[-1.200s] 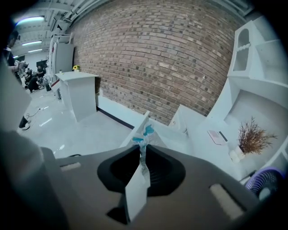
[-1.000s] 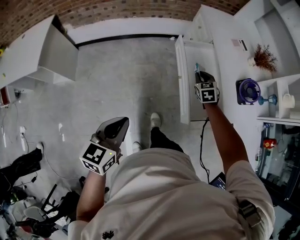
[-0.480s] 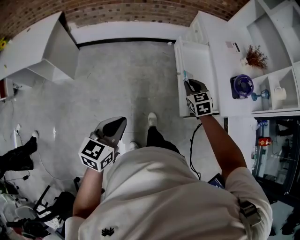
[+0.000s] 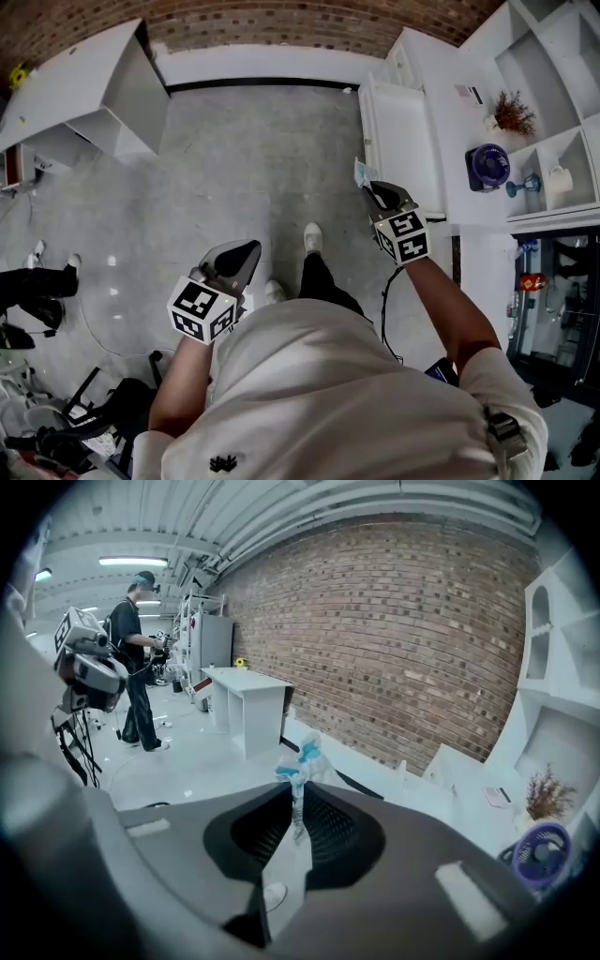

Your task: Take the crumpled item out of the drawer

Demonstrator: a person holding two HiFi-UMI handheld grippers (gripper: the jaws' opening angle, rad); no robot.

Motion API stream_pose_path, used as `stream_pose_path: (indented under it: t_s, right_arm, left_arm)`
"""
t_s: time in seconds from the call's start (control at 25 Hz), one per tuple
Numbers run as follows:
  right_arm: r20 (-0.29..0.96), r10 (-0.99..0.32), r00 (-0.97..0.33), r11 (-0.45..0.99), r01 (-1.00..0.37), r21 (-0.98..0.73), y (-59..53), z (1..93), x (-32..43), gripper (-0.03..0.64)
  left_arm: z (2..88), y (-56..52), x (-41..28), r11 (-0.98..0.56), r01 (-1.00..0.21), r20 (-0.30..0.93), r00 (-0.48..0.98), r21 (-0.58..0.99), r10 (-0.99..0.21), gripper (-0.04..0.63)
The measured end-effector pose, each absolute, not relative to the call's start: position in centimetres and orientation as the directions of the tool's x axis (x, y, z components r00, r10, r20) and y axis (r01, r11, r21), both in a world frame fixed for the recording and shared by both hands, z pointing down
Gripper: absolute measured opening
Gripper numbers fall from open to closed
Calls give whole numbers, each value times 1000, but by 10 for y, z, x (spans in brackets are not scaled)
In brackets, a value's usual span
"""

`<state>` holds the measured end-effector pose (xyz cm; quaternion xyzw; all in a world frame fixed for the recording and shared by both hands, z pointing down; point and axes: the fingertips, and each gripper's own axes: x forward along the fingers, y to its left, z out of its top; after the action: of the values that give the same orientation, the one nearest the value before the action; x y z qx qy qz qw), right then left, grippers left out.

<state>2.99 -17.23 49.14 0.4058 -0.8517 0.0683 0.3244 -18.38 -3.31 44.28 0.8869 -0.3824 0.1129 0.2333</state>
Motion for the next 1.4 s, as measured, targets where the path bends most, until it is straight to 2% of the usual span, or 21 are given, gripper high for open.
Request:
stream_pose_path:
  t_s: [0.56, 1.4]
  right_arm:
    - [591, -618, -518, 701, -704, 115, -88, 467, 5, 48]
    - [563, -621, -546, 705, -703, 96, -50, 451, 15, 46]
  left_arm:
    - [449, 19, -194, -595, -735, 379, 678, 326, -630, 6]
    - [447, 40, -172, -615, -719, 380, 695, 325, -611, 6]
